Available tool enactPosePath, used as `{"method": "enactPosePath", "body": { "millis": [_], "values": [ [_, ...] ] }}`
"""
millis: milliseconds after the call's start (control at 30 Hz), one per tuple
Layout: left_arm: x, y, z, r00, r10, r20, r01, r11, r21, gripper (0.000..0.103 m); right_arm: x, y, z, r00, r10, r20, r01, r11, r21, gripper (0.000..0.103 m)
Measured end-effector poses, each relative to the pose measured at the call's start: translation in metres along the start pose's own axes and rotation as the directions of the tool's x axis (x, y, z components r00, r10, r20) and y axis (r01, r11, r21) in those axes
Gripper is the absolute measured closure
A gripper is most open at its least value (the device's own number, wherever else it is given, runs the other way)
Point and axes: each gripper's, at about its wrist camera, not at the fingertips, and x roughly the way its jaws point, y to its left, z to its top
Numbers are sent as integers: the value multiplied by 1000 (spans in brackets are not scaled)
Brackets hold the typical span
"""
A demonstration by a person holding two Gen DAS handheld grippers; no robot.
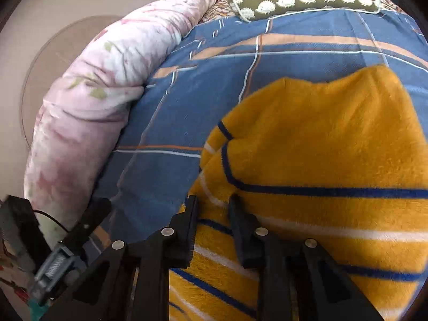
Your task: Fold small clothes
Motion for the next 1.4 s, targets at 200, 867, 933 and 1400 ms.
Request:
{"method": "enactPosePath", "body": {
  "millis": [200,867,933,1400],
  "values": [
    [-14,1,2,996,52,66,-53,999,4,21,-12,17,-52,991,135,-8,-135,991,7,75],
    [-174,-66,-86,867,161,471,-264,951,161,0,-177,-63,-198,964,-174,203,165,985,57,57],
    [-188,-74,-104,889,107,445,-207,961,182,0,-183,-68,-204,959,-186,213,175,982,72,53],
    [-226,-154,-176,957,38,287,-140,928,344,0,-222,-34,-250,854,-387,347,446,888,-108,39]
  ]
}}
